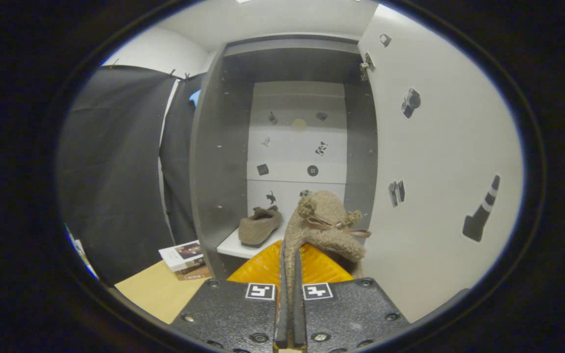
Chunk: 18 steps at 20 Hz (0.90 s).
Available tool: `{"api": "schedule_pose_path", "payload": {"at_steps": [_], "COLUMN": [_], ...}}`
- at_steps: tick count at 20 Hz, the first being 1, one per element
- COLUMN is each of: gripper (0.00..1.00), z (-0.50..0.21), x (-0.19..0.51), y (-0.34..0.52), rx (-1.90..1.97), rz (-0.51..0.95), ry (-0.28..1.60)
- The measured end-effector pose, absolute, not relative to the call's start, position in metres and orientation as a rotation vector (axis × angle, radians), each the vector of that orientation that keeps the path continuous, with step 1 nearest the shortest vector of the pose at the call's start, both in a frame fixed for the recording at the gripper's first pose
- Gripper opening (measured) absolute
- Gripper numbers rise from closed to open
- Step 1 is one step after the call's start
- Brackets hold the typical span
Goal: Open the shoe cabinet door, grab the shoes and put them into the shoe cabinet, then close the shoe cabinet door.
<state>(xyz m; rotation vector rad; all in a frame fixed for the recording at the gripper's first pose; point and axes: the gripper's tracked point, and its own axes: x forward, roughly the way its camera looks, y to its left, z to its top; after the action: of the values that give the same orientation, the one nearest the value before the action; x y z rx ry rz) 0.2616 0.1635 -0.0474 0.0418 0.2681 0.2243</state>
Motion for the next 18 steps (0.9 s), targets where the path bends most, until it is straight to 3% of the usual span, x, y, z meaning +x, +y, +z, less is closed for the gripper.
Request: {"api": "schedule_pose_path", "payload": {"at_steps": [9,18], "gripper": [0.08,0.09], "z": [-0.036,-0.092], "x": [0.370,0.446], "y": [0.172,0.186], "rx": [-0.029,-0.122], "rz": [0.186,0.154], "ry": [0.209,0.297]}}
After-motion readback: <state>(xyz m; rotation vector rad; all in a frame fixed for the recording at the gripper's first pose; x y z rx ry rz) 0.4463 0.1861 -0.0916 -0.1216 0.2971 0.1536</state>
